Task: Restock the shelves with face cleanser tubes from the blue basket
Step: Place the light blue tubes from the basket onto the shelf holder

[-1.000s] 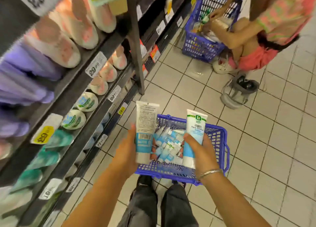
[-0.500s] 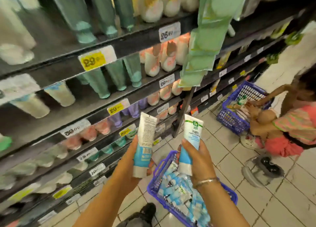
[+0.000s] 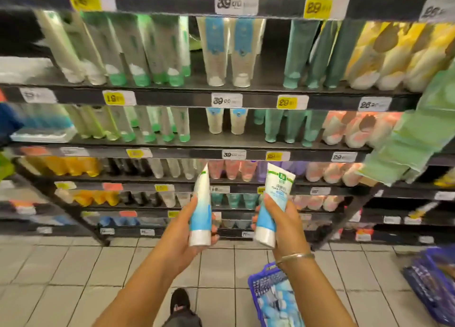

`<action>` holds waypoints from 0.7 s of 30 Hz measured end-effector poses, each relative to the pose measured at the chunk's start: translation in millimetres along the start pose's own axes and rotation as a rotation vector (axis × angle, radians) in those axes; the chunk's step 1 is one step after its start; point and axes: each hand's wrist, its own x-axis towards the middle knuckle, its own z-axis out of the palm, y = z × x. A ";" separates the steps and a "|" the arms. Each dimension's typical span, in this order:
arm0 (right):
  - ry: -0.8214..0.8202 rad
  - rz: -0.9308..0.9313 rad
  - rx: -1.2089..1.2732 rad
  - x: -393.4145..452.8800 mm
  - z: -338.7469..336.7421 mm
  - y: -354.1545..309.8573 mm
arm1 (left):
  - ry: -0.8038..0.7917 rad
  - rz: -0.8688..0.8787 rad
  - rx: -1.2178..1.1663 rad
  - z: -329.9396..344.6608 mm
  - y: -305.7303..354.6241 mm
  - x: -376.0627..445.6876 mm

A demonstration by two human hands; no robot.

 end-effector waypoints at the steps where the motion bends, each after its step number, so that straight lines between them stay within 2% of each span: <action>1: -0.033 0.011 -0.015 -5.8 7.9 3.6 | 0.034 0.017 -0.044 -9.9 1.6 -10.9; 4: -0.128 0.035 -0.042 -21.3 37.8 10.8 | 0.102 0.129 -0.129 -38.0 10.7 -42.3; 12: -0.385 0.056 -0.126 -57.1 133.5 15.4 | 0.252 0.472 -0.061 -99.6 66.9 -112.6; 18: -0.522 0.062 -0.121 -96.4 224.8 26.8 | 0.271 0.617 -0.095 -169.8 107.5 -162.1; 21: -0.579 0.087 -0.125 -121.0 270.4 42.8 | 0.276 0.636 -0.159 -213.9 126.4 -185.5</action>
